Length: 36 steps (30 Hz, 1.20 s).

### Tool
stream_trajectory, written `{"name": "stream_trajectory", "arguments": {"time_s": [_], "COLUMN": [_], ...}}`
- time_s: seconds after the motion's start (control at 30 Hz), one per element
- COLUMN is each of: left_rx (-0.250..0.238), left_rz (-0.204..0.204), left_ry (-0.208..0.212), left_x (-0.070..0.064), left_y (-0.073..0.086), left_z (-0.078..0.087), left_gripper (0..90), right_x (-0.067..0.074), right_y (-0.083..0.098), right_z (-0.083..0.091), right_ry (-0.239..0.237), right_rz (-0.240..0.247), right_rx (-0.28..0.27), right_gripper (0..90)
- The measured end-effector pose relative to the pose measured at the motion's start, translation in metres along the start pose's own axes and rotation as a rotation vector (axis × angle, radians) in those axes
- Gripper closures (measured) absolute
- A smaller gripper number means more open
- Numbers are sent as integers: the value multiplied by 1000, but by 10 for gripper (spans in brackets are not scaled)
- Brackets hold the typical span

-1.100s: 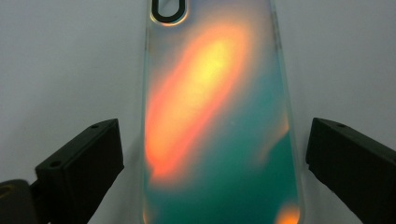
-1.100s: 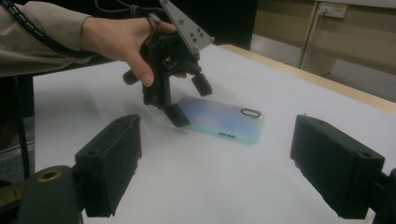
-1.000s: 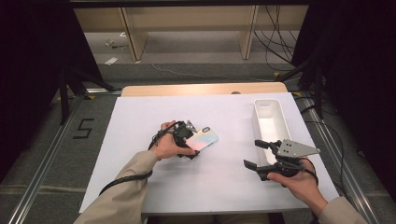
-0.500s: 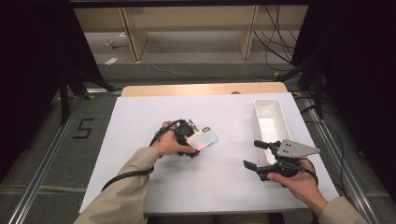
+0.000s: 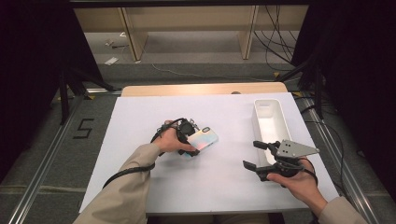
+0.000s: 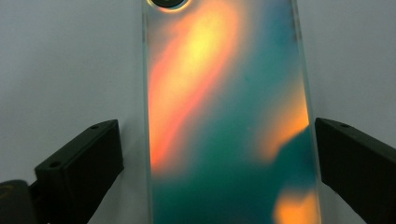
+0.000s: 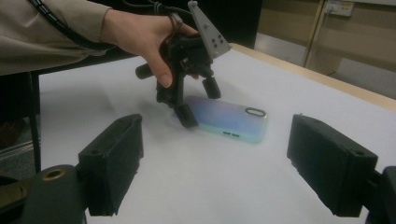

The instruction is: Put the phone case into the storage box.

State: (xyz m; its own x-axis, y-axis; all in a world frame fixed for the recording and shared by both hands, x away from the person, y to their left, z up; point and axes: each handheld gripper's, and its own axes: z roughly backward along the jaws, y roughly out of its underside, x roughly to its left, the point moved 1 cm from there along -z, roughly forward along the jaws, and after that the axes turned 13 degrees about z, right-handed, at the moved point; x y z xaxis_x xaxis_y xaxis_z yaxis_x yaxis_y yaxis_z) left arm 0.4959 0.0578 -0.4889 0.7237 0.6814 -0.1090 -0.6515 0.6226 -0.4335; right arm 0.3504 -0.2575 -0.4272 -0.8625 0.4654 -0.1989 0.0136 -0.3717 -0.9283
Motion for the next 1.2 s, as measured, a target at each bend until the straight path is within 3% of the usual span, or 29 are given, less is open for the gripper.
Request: {"name": "stream_trajectory", "arguments": {"time_s": [0.37, 0.97, 1.2], "left_rx": [30, 61, 65], "left_rz": [-21, -23, -7], "left_ry": [-1, -4, -7], "left_x": [-2, -6, -7], "left_y": [-4, -7, -8], "left_z": [0, 3, 3], "left_gripper": [50, 135, 152], "right_x": [0, 1, 1], "right_y": [0, 0, -1], "right_z": [0, 0, -1], "right_ry": [-4, -12, -14], "right_rz": [0, 0, 2], "right_rx": [1, 0, -4], "right_gripper": [201, 207, 208]}}
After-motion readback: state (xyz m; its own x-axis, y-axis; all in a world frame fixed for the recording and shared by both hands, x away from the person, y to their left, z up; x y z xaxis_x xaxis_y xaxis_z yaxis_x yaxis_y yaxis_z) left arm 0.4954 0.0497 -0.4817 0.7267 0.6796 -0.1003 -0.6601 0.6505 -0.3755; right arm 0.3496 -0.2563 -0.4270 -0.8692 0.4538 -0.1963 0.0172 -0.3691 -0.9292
